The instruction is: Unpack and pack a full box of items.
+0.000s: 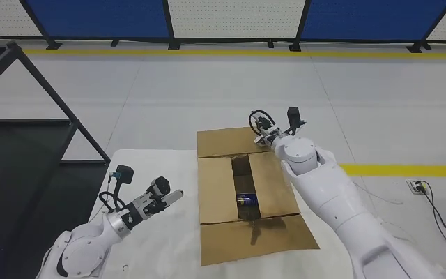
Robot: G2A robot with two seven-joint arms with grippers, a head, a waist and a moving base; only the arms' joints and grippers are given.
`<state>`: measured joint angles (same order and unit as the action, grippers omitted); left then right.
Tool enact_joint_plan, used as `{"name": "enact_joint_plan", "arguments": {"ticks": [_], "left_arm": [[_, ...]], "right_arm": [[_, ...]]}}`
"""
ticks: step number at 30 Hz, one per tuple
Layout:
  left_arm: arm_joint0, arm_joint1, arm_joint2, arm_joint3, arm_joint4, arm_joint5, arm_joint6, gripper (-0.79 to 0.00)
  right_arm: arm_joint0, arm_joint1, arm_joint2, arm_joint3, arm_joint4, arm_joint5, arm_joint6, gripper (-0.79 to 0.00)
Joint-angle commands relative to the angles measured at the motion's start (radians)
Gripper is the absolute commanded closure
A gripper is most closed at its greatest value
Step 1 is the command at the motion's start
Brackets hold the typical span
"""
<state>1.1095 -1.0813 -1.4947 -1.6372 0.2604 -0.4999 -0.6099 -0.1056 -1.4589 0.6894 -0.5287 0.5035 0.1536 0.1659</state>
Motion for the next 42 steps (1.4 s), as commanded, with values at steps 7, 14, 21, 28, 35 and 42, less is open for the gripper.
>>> {"name": "enact_joint_plan", "arguments": {"ticks": [7, 14, 21, 28, 35, 42], "left_arm": [[0.0, 0.0, 0.0, 0.0, 0.0, 0.0, 0.0, -0.785], [0.0, 0.0, 0.0, 0.0, 0.0, 0.0, 0.0, -0.785], [0.0, 0.0, 0.0, 0.0, 0.0, 0.0, 0.0, -0.785], [0.014, 0.001, -0.006, -0.003, 0.007, 0.007, 0.016, -0.785], [0.053, 0.014, -0.066, 0.015, 0.012, -0.018, 0.009, -0.785], [0.073, 0.02, -0.088, 0.01, 0.035, -0.043, 0.01, -0.785]], "right_arm": [[0.016, -0.015, 0.023, 0.058, -0.01, -0.102, 0.084, -0.785], [-0.012, 0.037, 0.104, 0.024, -0.01, -0.293, 0.345, -0.785], [-0.118, 0.128, 0.207, -0.176, -0.071, -0.354, 0.622, -0.785], [-0.269, 0.207, 0.312, -0.478, -0.159, -0.103, 0.743, -0.785], [-0.269, 0.207, 0.312, -0.478, -0.159, -0.103, 0.743, -0.785], [-0.294, 0.206, 0.277, -0.533, -0.223, -0.109, 0.754, -0.785]]}}
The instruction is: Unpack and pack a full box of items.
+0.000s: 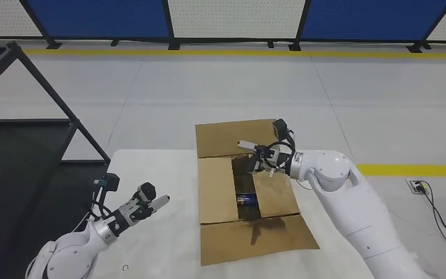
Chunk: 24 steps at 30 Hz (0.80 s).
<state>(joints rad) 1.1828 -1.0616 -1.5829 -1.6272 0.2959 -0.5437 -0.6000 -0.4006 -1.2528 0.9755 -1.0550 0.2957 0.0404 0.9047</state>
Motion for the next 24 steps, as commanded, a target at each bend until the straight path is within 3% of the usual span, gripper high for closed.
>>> {"name": "enact_joint_plan", "arguments": {"ticks": [1, 15, 19, 24], "left_arm": [[0.0, 0.0, 0.0, 0.0, -0.001, 0.001, 0.0, -0.785], [-0.003, -0.001, 0.017, 0.002, -0.04, 0.014, 0.044, -0.785], [0.0, 0.001, 0.016, 0.004, -0.036, 0.023, 0.049, -0.785], [0.0, 0.001, 0.016, 0.004, -0.036, 0.023, 0.049, -0.785]], "right_arm": [[0.005, -0.002, -0.023, -0.009, -0.03, 0.011, 0.033, -0.785], [0.113, -0.067, -0.214, 0.118, -0.182, 0.101, 0.092, -0.785], [0.128, -0.083, -0.23, 0.165, -0.154, 0.067, 0.129, -0.785], [0.135, -0.102, -0.217, 0.238, -0.048, -0.056, 0.2, -0.785]]}}
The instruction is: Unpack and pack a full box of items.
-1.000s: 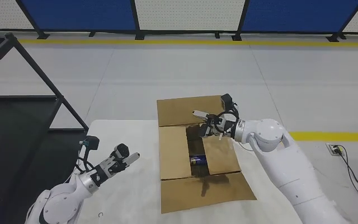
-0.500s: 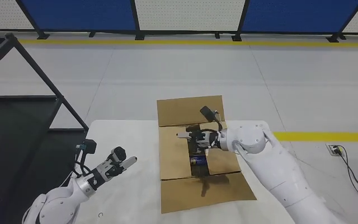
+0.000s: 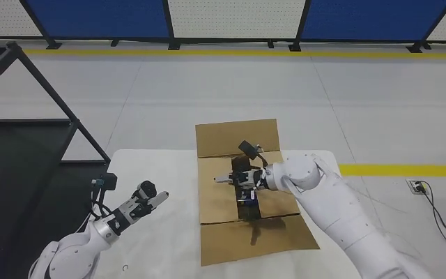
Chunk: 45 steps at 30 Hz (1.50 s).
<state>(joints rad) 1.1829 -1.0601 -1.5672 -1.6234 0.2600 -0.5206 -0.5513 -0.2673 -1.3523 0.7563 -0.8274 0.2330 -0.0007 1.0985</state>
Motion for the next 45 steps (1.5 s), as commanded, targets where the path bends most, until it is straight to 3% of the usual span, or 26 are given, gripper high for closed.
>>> {"name": "enact_joint_plan", "arguments": {"ticks": [1, 7, 15, 26, 39, 45], "left_arm": [[0.0, 0.0, 0.0, 0.0, 0.0, 0.0, 0.0, -0.785], [0.0, 0.0, 0.0, 0.0, 0.0, 0.0, 0.0, -0.785], [0.0, 0.0, 0.0, 0.0, 0.0, 0.0, 0.0, -0.785], [0.0, 0.0, 0.0, 0.0, 0.0, 0.0, 0.0, -0.785], [0.004, 0.0, 0.004, -0.007, 0.006, 0.002, -0.004, -0.785], [0.011, 0.004, -0.009, -0.021, 0.018, 0.058, 0.001, -0.785]], "right_arm": [[0.003, -0.007, 0.005, 0.027, 0.04, -0.037, 0.017, -0.785], [0.013, -0.022, 0.032, 0.079, 0.129, -0.126, 0.035, -0.785], [0.025, -0.034, 0.048, 0.081, 0.172, -0.157, 0.046, -0.785], [0.043, -0.077, 0.04, 0.049, 0.297, -0.161, 0.058, -0.785], [0.034, -0.078, 0.039, 0.039, 0.296, -0.157, 0.047, -0.785], [0.026, -0.114, 0.009, -0.011, 0.367, -0.102, -0.001, -0.785]]}}
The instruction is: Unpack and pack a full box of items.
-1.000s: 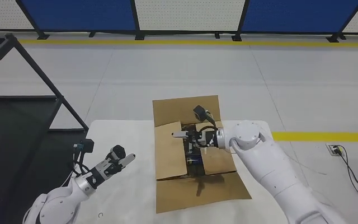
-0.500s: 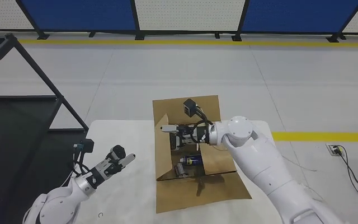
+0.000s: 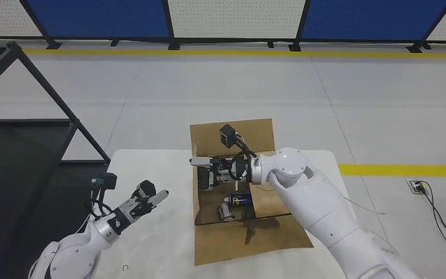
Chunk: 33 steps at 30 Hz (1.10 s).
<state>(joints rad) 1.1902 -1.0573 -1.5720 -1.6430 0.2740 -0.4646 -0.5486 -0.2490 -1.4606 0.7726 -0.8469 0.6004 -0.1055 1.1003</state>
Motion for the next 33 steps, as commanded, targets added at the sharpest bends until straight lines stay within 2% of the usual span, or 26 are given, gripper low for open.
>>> {"name": "enact_joint_plan", "arguments": {"ticks": [1, 5, 8, 11, 14, 20, 24, 29, 33], "left_arm": [[0.011, 0.002, -0.01, -0.004, 0.003, -0.001, -0.004, -0.785], [0.059, 0.007, -0.06, -0.016, -0.013, 0.007, 0.034, -0.785], [0.111, 0.007, -0.1, -0.038, -0.088, 0.004, 0.071, -0.785], [0.145, 0.008, -0.121, -0.059, -0.136, -0.006, 0.071, -0.785], [0.166, 0.01, -0.13, -0.093, -0.116, 0.004, 0.062, -0.785], [0.171, 0.009, -0.109, -0.126, -0.046, 0.07, 0.083, -0.785], [0.177, 0.012, -0.095, -0.131, -0.013, 0.074, 0.047, -0.785], [0.18, 0.014, -0.077, -0.126, 0.014, 0.078, 0.006, -0.785], [0.163, 0.014, -0.06, -0.099, 0.041, 0.093, 0.015, -0.785]], "right_arm": [[0.016, -0.016, -0.018, 0.017, 0.01, 0.004, -0.007, -0.785], [0.057, -0.06, -0.064, 0.078, 0.044, -0.003, -0.003, -0.785], [0.09, -0.097, -0.099, 0.132, 0.052, -0.01, -0.011, -0.785], [0.111, -0.125, -0.123, 0.173, 0.055, -0.017, -0.019, -0.785], [0.127, -0.158, -0.149, 0.212, 0.057, -0.023, -0.031, -0.785], [0.14, -0.217, -0.181, 0.306, 0.072, -0.056, -0.036, -0.785], [0.151, -0.247, -0.187, 0.371, 0.077, -0.068, -0.051, -0.785], [0.163, -0.275, -0.181, 0.43, 0.09, -0.091, -0.02, -0.785], [0.171, -0.292, -0.174, 0.461, 0.097, -0.094, 0.01, -0.785]]}}
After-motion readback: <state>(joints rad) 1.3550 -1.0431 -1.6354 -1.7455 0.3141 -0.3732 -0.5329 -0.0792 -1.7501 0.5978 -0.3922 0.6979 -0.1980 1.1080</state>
